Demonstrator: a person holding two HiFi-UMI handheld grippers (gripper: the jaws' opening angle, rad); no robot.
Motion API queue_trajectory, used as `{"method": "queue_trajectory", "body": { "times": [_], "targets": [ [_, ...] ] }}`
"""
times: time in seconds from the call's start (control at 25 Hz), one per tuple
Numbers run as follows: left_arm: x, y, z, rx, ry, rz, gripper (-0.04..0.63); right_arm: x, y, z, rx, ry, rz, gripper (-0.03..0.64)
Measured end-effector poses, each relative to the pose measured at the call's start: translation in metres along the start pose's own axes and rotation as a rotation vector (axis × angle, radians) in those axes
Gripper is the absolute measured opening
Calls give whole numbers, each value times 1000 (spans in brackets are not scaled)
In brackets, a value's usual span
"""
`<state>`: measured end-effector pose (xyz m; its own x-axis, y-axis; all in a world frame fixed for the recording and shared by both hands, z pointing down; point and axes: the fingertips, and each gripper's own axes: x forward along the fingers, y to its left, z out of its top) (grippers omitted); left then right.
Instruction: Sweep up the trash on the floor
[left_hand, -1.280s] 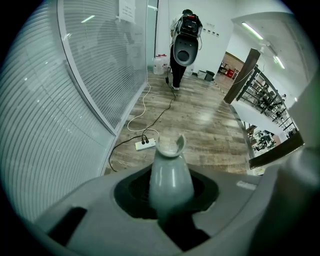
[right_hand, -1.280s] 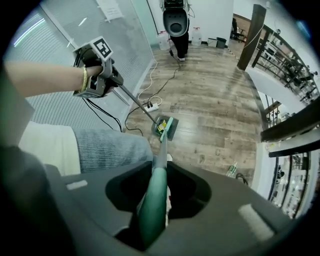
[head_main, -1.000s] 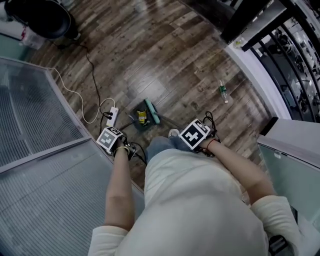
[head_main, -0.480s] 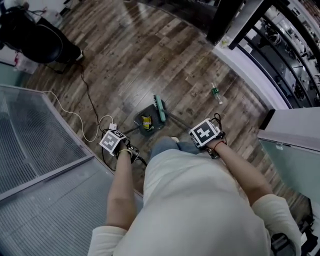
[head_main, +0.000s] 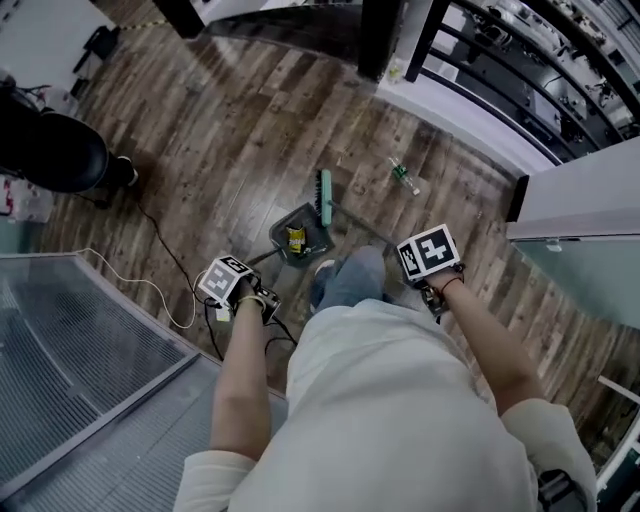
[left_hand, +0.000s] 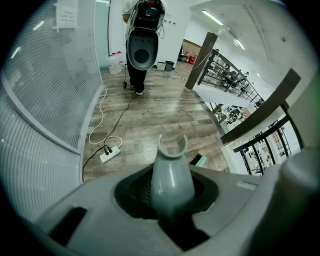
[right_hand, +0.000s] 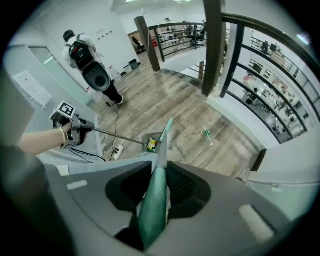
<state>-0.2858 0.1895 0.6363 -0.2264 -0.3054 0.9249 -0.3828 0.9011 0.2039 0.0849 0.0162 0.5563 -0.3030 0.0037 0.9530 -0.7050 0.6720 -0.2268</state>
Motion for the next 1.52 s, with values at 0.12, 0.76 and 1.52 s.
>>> {"method": "queue_trajectory", "body": {
  "times": [0.12, 0.76, 1.52],
  "targets": [
    [4, -31, 8, 63, 2, -28, 92, -8, -20, 2, 107, -48, -8, 101],
    [46, -186, -1, 220, 35, -95, 91, -23, -132, -17, 402, -122, -95, 101],
    [69, -309, -24, 237, 65, -83, 91, -41, -270, 9, 466, -88, -171, 101]
  ]
}}
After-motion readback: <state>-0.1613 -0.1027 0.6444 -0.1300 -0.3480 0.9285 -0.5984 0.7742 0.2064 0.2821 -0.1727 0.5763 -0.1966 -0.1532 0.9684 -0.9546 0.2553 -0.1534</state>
